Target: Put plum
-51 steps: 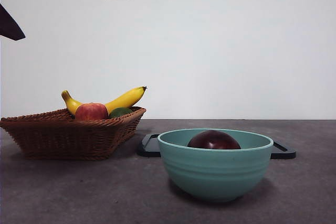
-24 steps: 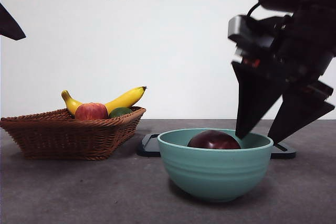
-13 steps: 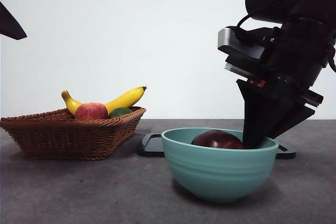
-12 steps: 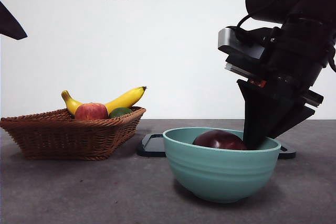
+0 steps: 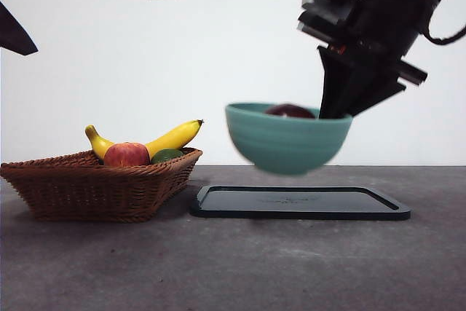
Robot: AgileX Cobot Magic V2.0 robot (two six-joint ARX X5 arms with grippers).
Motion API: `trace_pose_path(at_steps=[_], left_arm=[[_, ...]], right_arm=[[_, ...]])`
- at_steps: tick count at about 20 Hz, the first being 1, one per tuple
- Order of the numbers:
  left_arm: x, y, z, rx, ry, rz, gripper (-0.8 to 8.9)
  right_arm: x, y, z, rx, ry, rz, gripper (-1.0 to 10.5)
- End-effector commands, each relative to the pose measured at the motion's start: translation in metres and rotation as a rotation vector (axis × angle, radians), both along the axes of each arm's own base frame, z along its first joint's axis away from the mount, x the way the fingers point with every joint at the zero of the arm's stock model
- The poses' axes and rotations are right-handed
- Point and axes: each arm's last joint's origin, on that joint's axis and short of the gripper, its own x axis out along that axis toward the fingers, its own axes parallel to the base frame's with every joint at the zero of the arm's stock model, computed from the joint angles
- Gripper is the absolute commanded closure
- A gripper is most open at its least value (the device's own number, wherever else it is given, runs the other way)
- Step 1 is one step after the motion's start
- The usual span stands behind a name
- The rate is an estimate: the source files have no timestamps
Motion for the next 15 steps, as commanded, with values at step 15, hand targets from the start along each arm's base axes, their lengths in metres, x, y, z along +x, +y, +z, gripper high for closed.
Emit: trace_pose_path(at_steps=[15], left_arm=[[0.002,-0.002,0.003,-0.014,-0.029,-0.016,4.12]], right_arm=[[0.121,-0.005,-0.052,-0.051,0.103,-0.125,9.4]])
